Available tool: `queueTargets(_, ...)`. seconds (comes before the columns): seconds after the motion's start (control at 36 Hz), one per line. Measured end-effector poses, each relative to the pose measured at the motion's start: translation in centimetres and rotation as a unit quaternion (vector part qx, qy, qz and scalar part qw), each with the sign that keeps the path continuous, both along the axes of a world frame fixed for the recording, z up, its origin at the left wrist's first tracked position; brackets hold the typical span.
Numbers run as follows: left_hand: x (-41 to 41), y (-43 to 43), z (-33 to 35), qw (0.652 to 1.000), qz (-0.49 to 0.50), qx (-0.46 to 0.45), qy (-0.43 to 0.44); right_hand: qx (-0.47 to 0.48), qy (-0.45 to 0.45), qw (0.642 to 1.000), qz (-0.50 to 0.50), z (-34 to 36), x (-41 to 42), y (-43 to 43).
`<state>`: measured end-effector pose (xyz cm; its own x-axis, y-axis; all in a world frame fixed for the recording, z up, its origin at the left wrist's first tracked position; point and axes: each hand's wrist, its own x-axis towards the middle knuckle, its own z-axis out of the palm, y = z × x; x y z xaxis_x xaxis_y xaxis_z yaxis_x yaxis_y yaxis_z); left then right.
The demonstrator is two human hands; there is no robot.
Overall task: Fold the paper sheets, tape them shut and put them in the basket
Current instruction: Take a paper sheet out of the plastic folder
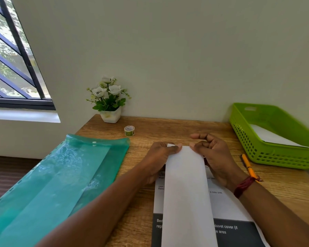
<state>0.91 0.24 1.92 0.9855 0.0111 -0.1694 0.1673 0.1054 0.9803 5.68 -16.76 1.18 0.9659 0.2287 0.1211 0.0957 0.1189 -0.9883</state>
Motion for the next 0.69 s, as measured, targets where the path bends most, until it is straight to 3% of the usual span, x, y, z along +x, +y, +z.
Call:
queueTargets(0.14, -0.1, 0.2, 0.1, 0.998, 0.062, -0.019, 0.014, -0.018, 0.058, 0.998, 0.022, 0.6, 0.3, -1.2)
queueTargets(0.25, 0.1, 0.7, 0.6, 0.992, 0.11, -0.057, 0.022, -0.041, 0.126, 0.982, 0.133, 1.0, -0.1, -1.9)
queueTargets(0.39, 0.6, 1.5, 0.7, 0.98, 0.172, -0.093, 0.035, -0.065, 0.204, 0.938, 0.273, 0.9, -1.0, -1.7)
queueTargets(0.56, 0.6, 2.5, 0.7, 0.959, 0.254, -0.125, 0.003, -0.074, 0.22, 0.905, 0.357, 1.2, -1.3, -1.7)
queueTargets(0.69, 0.6, 3.0, 1.2, 0.941, 0.316, -0.12, -0.033, -0.077, 0.203, 0.915, 0.339, 2.0, -1.4, -2.3)
